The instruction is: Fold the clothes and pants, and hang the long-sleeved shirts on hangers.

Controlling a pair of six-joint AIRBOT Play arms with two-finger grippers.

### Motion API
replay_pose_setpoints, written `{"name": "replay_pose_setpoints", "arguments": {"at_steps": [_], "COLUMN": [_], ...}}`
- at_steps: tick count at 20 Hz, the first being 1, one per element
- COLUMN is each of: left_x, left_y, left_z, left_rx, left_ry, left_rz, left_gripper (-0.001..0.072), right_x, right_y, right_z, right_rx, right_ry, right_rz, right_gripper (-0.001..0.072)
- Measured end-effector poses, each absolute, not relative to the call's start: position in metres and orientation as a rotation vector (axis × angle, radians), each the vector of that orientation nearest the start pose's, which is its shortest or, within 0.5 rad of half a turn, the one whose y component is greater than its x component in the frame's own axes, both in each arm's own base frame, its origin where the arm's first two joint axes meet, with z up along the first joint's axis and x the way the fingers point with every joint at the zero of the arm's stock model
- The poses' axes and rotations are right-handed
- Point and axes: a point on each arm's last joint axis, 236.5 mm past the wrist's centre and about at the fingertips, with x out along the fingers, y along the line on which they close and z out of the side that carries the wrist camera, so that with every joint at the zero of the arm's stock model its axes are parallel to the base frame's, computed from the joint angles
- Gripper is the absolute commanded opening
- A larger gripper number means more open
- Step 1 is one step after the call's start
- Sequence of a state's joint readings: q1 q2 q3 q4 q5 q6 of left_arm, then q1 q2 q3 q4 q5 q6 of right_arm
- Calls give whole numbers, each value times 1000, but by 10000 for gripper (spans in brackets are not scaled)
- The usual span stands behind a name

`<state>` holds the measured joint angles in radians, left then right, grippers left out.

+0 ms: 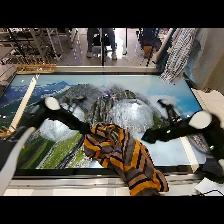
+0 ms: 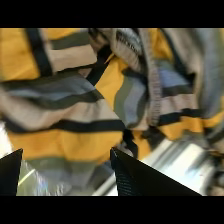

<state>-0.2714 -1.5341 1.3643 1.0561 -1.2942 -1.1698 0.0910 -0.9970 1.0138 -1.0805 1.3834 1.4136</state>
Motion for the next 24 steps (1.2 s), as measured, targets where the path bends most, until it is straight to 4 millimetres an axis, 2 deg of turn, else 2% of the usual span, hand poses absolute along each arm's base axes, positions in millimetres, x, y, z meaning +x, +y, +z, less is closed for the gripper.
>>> {"name": "replay_pose_setpoints", "arguments": {"at_steps": [2, 4, 11, 15, 16, 17, 18, 19, 20, 22, 24], "left_x": [367, 375, 406, 423, 427, 430, 431, 430, 427, 421, 421], "left_y": [-224, -229, -236, -240, -241, -243, -243, -244, -244, -244, -239], "left_z": [-23, -36, -61, -77, -81, -85, -90, -95, -98, -99, -85], "left_rx": [91, 114, 96, 73, 61, 47, 37, 32, 31, 49, 76], "left_ry": [1363, 1346, 1276, 1272, 1277, 1284, 1297, 1313, 1330, 1357, 1354], "left_rz": [-779, -752, -659, -624, -614, -602, -594, -590, -592, -615, -647], "left_gripper": [608, 608, 596, 407, 277, 155, 10, 10, 10, 10, 9], "right_x": [274, 272, 264, 266, 267, 268, 269, 270, 270, 273, 284], "right_y": [141, 142, 145, 150, 151, 151, 152, 153, 153, 154, 156], "right_z": [48, 31, -26, -47, -50, -52, -53, -54, -55, -54, -44], "right_rx": [201, 168, 36, -7, -12, -13, -11, -8, -2, 0, -6], "right_ry": [1325, 1347, 1485, 1517, 1517, 1517, 1518, 1518, 1518, 1512, 1478], "right_rz": [504, 489, 472, 472, 471, 467, 464, 461, 456, 454, 453], "right_gripper": [572, 572, 571, 569, 566, 509, 325, 141, 22, 20, 19]}}
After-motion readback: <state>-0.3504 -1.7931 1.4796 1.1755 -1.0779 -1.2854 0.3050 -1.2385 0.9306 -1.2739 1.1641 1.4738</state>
